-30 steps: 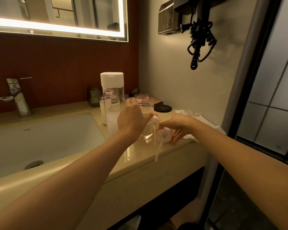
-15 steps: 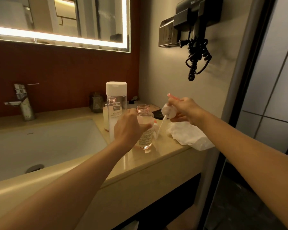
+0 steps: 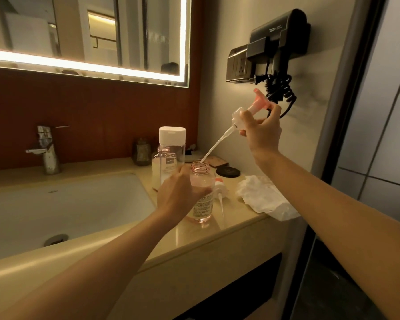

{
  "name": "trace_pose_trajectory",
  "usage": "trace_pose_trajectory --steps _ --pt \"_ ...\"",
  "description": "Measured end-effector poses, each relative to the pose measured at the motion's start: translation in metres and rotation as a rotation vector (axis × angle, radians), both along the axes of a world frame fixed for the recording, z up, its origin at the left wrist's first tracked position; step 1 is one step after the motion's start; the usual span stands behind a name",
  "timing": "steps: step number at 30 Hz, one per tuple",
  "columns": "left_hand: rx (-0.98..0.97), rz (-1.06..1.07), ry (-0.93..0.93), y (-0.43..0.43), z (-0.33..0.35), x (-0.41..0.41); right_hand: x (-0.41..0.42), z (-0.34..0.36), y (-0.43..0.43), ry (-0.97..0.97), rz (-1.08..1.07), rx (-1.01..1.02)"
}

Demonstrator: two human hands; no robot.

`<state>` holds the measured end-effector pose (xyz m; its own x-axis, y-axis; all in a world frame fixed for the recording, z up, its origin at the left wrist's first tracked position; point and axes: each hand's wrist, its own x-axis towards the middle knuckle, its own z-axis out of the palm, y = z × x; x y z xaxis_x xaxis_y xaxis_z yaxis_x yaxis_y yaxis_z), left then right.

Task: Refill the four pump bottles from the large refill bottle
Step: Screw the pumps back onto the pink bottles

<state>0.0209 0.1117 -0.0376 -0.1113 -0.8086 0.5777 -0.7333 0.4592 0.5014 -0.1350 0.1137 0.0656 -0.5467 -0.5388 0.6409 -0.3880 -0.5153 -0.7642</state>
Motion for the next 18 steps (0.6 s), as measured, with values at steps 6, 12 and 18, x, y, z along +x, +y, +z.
trace_pose_trajectory --steps 6,12,18 --pt "0.023 -0.025 0.106 0.001 -0.006 -0.002 0.014 -0.02 -0.005 0.271 -0.002 -0.055" --pt "0.055 -0.027 0.236 0.001 -0.012 -0.006 0.028 -0.049 -0.009 0.553 0.162 0.021" --pt "0.056 -0.004 0.277 0.001 -0.014 -0.008 0.032 -0.055 -0.012 0.597 0.27 0.134"
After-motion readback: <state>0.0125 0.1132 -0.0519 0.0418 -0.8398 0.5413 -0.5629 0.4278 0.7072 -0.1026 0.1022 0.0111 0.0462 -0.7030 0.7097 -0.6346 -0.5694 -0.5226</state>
